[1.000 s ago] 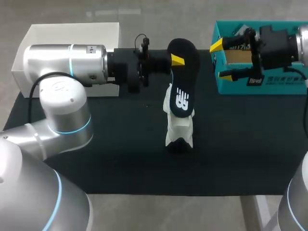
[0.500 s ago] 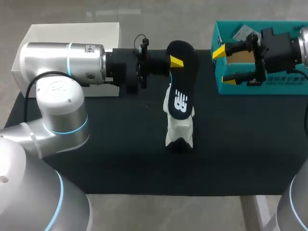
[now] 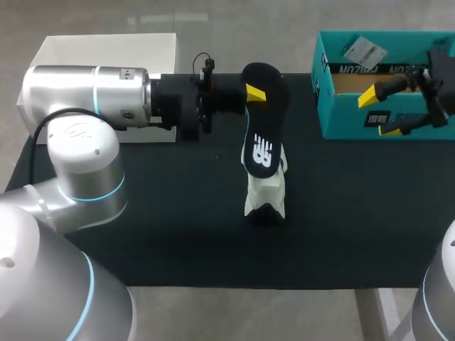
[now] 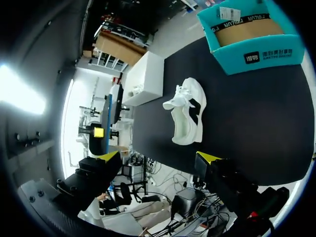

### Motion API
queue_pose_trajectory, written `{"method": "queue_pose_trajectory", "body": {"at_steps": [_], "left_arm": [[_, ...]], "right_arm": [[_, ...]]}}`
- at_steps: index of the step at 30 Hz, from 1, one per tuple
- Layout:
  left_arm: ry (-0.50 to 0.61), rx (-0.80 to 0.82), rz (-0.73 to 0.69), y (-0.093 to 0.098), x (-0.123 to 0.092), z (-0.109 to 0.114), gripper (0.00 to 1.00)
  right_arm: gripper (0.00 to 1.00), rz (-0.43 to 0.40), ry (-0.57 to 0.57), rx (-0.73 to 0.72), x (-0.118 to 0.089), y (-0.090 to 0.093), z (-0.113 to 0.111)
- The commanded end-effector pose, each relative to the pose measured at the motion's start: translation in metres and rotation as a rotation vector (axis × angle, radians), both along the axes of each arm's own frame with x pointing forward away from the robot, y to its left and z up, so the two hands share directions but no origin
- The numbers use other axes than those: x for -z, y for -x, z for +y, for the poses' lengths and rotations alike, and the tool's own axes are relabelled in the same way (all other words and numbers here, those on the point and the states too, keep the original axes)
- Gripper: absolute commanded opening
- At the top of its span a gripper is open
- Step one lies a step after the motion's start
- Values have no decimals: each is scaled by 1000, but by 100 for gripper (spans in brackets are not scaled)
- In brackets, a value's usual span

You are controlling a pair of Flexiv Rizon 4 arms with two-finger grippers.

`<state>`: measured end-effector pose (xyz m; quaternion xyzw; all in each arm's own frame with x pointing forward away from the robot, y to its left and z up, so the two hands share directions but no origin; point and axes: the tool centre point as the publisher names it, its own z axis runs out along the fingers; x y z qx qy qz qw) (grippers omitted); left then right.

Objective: Take the shoe out of the shoebox, open the shoe tongue, remove and reinsert the insole, then place the shoe into the shoebox

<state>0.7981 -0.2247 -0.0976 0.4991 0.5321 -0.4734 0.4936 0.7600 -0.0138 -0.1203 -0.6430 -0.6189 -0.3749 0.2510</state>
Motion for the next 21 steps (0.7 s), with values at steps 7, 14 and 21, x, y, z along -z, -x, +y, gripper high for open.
{"method": "queue_pose_trajectory", "body": {"at_steps": [7, 14, 21], "left_arm": [[-15, 7, 10, 3, 4, 2, 0], [-12, 7, 14, 2, 5, 2, 0], [-5, 13, 25, 2, 4, 1, 0]], "right_arm": [[100, -30, 63, 96, -42, 30, -59], [100, -15, 162, 71, -35, 41, -71], [100, 26, 149, 85, -27, 45, -76]]}}
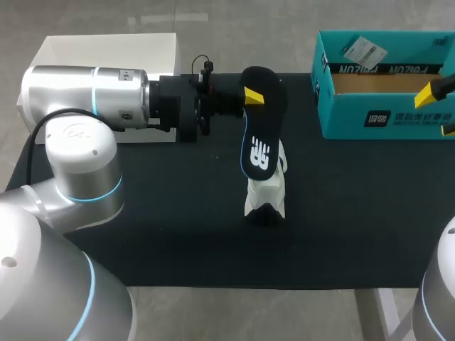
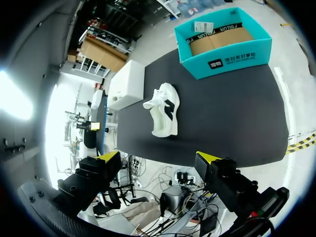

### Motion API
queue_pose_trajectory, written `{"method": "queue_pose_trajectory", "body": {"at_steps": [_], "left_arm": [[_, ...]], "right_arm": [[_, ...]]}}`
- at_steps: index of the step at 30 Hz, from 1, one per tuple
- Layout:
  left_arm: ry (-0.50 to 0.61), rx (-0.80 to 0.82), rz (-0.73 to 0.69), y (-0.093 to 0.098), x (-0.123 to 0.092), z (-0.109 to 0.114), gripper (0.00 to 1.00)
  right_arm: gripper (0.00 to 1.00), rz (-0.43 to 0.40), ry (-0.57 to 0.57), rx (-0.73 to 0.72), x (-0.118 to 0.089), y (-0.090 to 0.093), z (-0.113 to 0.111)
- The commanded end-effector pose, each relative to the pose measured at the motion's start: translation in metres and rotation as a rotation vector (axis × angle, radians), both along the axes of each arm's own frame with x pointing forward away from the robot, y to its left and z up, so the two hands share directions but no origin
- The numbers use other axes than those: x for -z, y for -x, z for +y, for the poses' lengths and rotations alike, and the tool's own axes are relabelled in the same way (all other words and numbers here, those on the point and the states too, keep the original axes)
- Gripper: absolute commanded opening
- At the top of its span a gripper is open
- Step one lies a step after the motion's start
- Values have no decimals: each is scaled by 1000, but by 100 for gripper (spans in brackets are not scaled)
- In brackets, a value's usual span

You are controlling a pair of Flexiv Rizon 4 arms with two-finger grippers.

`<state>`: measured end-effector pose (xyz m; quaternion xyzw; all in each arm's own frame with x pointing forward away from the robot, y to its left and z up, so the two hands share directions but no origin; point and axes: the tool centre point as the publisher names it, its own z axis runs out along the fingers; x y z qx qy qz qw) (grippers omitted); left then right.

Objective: Take the shoe out of the shoebox, open the shoe tongue, remove and reinsert the insole, then place the shoe into the shoebox

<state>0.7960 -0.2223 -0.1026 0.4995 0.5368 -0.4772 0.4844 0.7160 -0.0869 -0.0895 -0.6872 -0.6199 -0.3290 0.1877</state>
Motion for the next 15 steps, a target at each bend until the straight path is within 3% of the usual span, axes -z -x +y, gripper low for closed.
{"method": "queue_pose_trajectory", "body": {"at_steps": [1, 3, 15], "left_arm": [[18, 2, 18, 1, -2, -2, 0], [57, -11, 54, 4, -6, -6, 0], [57, -11, 54, 4, -6, -6, 0]], "right_arm": [[100, 12, -12, 8, 4, 1, -3], [100, 12, -12, 8, 4, 1, -3], [100, 12, -12, 8, 4, 1, -3]]}}
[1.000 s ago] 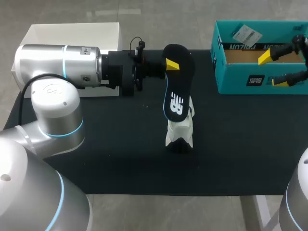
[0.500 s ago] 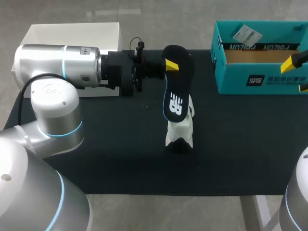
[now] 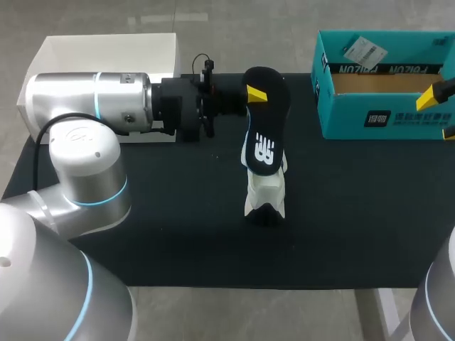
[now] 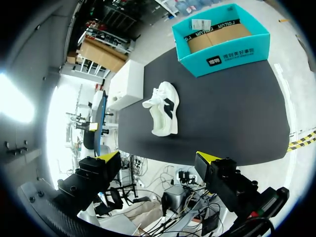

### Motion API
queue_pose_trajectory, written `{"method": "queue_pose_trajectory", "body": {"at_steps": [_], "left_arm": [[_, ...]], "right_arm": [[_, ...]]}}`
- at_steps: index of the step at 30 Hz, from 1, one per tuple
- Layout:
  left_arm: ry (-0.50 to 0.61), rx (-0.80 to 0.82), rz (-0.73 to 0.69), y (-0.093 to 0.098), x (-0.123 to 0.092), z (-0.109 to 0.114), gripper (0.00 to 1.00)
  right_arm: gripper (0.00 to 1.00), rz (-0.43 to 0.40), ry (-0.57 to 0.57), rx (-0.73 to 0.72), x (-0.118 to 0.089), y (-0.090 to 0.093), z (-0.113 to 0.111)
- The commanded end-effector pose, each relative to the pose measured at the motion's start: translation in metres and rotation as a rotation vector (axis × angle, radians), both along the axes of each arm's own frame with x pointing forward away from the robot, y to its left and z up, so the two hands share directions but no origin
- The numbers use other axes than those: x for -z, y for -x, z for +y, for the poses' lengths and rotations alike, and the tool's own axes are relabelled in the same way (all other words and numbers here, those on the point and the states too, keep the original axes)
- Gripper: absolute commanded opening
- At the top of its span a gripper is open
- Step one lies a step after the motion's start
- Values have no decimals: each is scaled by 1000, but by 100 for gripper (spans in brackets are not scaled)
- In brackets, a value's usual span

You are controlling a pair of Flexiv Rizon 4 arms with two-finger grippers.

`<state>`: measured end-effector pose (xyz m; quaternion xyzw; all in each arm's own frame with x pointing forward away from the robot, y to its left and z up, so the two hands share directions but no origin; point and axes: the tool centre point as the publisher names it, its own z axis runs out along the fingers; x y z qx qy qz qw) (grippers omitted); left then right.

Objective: Take the shoe out of the shoebox, open the shoe tongue, remove and reinsert the insole, then place the shoe into the shoebox

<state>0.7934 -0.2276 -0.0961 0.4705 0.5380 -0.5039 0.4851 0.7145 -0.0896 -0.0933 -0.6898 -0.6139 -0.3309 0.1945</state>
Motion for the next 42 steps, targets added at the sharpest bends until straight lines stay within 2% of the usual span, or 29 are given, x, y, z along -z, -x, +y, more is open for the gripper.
{"method": "queue_pose_trajectory", "body": {"at_steps": [1, 25, 32, 42], "left_arm": [[0, -4, -1, 1, 0, -1, 0], [0, -4, -1, 1, 0, -1, 0], [-123, -59, 157, 6, 27, 13, 0], [-199, -85, 346, 22, 71, 32, 0]], "right_arm": [[100, 2, 2, 0, 0, 0, 0], [100, 2, 2, 0, 0, 0, 0], [100, 2, 2, 0, 0, 0, 0], [100, 2, 2, 0, 0, 0, 0]]}}
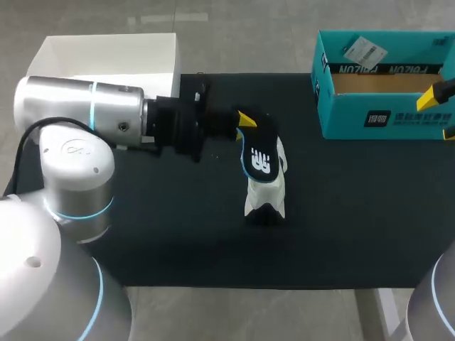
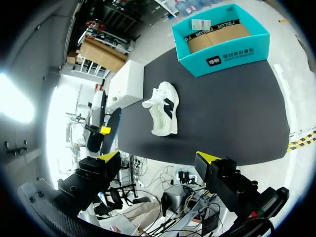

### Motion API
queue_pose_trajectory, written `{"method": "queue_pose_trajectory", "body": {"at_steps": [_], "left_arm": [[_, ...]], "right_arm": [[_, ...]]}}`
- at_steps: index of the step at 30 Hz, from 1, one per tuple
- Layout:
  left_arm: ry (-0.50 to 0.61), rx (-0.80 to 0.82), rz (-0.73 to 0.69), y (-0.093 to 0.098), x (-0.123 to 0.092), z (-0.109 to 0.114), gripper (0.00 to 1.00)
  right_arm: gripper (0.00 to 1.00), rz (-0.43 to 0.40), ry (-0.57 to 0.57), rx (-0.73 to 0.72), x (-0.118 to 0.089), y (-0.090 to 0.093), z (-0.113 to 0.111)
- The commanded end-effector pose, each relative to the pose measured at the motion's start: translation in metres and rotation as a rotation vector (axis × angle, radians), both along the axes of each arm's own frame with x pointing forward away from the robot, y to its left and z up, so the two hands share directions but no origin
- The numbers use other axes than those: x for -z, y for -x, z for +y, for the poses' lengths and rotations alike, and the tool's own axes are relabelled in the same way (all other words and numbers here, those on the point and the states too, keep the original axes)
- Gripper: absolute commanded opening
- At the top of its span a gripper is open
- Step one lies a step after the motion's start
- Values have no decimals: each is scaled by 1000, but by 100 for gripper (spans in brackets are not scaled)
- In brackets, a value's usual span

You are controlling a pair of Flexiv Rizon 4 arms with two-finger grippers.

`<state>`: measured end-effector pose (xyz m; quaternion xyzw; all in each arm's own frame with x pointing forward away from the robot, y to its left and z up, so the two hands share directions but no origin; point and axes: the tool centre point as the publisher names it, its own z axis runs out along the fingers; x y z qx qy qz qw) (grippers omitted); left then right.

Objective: Take the shoe out of the shoebox, open the shoe tongue, remove and reinsert the insole, then place the shoe into the shoebox

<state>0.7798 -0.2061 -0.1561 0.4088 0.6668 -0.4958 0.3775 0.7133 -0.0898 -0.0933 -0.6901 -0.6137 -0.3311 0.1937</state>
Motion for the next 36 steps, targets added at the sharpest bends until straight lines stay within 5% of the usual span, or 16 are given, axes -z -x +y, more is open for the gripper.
{"method": "queue_pose_trajectory", "body": {"at_steps": [1, 9, 18, 36], "left_arm": [[-24, -10, 57, 10, 16, 12, 0], [-150, -67, 172, 21, 66, 18, 0], [-172, -71, 309, 34, 108, 22, 0], [-158, -68, 345, 32, 119, 22, 0]], "right_arm": [[100, 3, 1, -1, 0, -2, 0], [100, 3, 1, -1, 0, -2, 0], [100, 3, 1, -1, 0, -2, 0], [100, 3, 1, -1, 0, -2, 0]]}}
